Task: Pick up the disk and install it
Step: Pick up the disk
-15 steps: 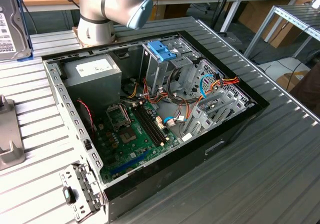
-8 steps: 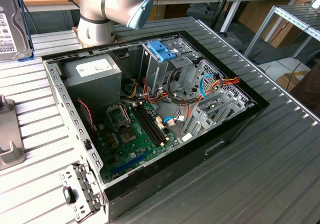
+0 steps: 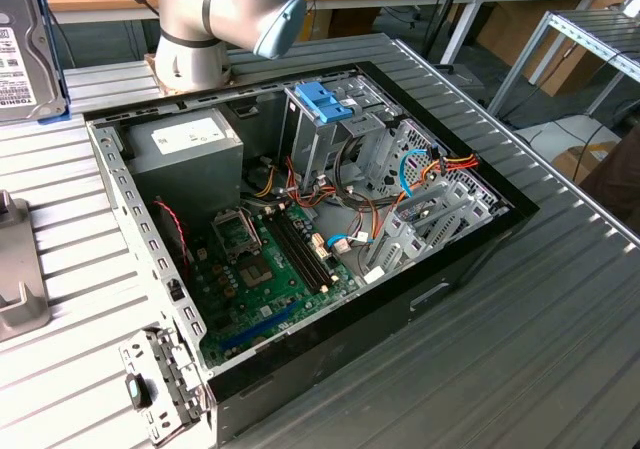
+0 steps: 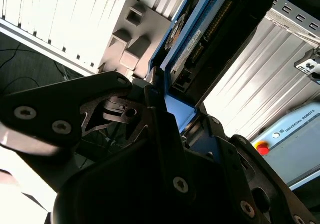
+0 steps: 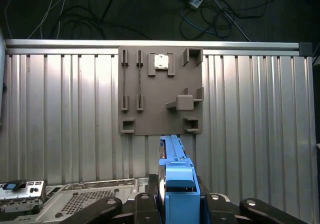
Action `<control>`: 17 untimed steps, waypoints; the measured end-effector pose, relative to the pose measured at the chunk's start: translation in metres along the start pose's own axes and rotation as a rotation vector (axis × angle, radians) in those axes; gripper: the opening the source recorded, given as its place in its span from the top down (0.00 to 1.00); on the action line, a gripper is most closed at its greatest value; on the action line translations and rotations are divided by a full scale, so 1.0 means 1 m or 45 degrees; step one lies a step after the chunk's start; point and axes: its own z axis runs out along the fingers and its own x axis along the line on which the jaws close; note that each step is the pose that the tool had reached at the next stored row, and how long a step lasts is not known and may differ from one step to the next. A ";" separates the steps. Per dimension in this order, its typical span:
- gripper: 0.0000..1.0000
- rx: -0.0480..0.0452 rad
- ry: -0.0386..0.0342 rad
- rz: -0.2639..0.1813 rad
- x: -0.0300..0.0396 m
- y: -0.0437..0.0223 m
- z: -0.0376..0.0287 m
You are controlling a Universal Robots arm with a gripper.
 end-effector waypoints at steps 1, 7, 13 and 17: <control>0.63 0.000 0.0000 0.000 0.0001 -0.0002 0.0000; 0.63 0.000 0.0000 0.000 0.0008 -0.0023 -0.0001; 0.63 0.000 -0.0001 0.000 0.0011 -0.0042 -0.0002; 0.63 0.000 -0.0001 0.000 0.0011 -0.0057 -0.0003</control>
